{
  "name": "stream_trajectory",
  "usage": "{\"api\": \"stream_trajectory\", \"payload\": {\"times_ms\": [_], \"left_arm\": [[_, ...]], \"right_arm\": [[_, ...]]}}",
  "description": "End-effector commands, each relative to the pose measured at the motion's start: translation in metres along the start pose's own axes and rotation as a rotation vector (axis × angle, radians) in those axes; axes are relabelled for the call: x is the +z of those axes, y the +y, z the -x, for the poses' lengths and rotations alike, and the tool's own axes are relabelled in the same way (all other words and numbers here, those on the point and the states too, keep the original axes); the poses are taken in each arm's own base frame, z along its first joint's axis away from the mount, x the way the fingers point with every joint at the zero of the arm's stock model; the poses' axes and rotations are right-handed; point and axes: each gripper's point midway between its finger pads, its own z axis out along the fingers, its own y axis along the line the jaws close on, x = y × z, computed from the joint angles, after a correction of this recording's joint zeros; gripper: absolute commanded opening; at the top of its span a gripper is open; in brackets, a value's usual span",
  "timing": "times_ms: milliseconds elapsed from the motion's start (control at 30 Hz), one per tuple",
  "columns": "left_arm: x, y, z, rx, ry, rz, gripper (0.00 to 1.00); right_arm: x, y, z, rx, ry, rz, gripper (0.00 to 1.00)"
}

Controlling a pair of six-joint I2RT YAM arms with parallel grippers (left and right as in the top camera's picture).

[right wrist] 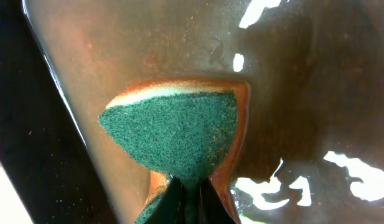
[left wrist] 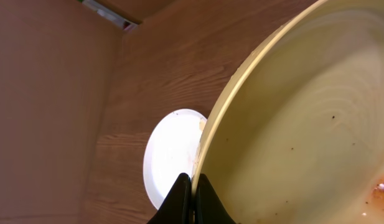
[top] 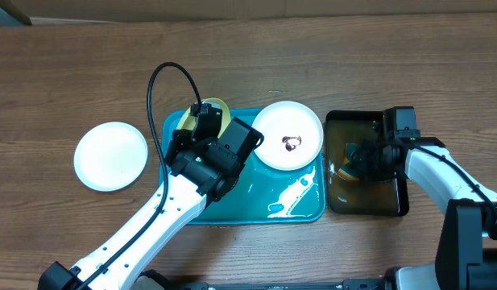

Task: Clean dirty plates on tray and stack at the side

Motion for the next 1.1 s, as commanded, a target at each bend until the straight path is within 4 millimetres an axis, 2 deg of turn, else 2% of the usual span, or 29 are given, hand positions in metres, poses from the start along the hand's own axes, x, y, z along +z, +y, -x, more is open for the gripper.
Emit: {"api": "stream_trajectory", "payload": {"times_ms": [0, 67, 233, 333, 433, 633, 833, 1067], "left_arm": [[-0.005, 0.011, 0.005, -0.046, -0.033, 0.045, 0.04], [-0.005, 0.011, 0.005, -0.045, -0.033, 0.045, 0.04], [-0.005, 0.011, 0.005, -0.035, -0.032, 0.045, 0.04], [-0.005, 0.011, 0.005, -0.035, -0.032, 0.044, 0.04], [-0.005, 0.008, 0.004, -0.036, -0.028, 0.029, 0.04], [-0.005, 0.001, 0.002, -0.041, -0.015, -0.013, 0.04], [-0.005, 0.001, 0.002, -0.041, -0.015, -0.014, 0.04], [-0.005, 0.001, 0.002, -0.040, -0.014, -0.015, 0.04]], "right_arm": [[0.001, 0.004, -0.006, 0.029, 0.023, 0.034, 0.04], [-0.003, 0.012, -0.005, 0.024, 0.035, 0.066, 0.04], [-0.036, 0.030, 0.015, -0.037, 0.025, 0.069, 0.04], [-0.056, 0.034, 0.027, -0.079, 0.005, 0.025, 0.04], [-0.063, 0.034, 0.031, -0.132, -0.006, -0.003, 0.04], [-0.047, -0.001, 0.027, -0.174, -0.003, -0.199, 0.04], [-0.010, -0.018, 0.009, -0.318, 0.081, -0.243, 0.04], [0.017, -0.034, -0.004, -0.313, 0.168, -0.277, 0.04]]}}
